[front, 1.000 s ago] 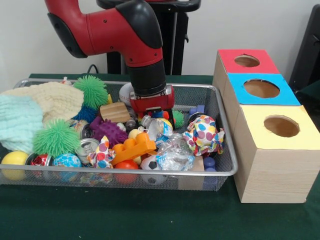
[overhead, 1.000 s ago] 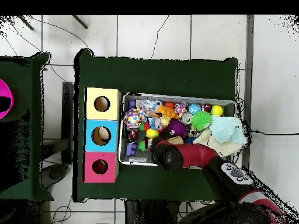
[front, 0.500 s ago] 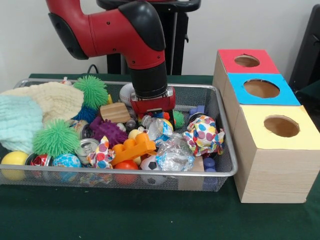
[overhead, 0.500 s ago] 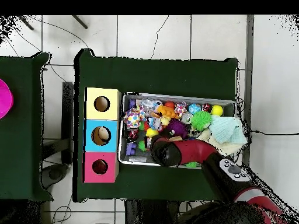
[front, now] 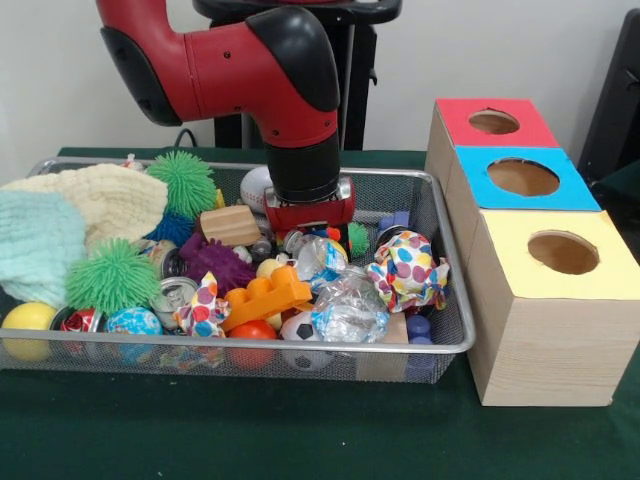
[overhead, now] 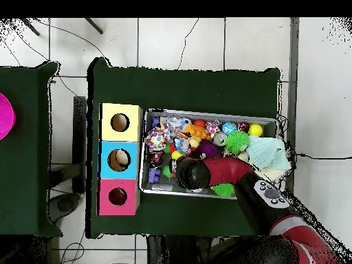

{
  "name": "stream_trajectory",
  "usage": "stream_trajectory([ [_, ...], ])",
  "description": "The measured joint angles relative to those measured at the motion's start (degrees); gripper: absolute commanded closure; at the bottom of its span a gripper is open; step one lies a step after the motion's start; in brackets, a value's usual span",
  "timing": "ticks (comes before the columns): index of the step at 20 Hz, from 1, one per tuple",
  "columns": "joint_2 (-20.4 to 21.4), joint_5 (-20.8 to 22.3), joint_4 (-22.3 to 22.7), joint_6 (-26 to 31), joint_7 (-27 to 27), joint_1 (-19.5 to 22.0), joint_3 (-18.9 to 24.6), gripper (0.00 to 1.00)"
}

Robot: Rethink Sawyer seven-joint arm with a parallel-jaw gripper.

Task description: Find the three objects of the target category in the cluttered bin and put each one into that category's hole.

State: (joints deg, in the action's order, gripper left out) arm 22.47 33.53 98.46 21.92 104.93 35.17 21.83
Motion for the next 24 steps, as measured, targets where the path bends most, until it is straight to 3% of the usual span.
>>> stream_trajectory([
  [18,-0.5,0.1,-4.4,8.2,0.0,-2.1,0.3,0.00],
  [24,-0.1,-0.1,-4.1,5.4,0.0,-4.1,-2.0,0.00],
])
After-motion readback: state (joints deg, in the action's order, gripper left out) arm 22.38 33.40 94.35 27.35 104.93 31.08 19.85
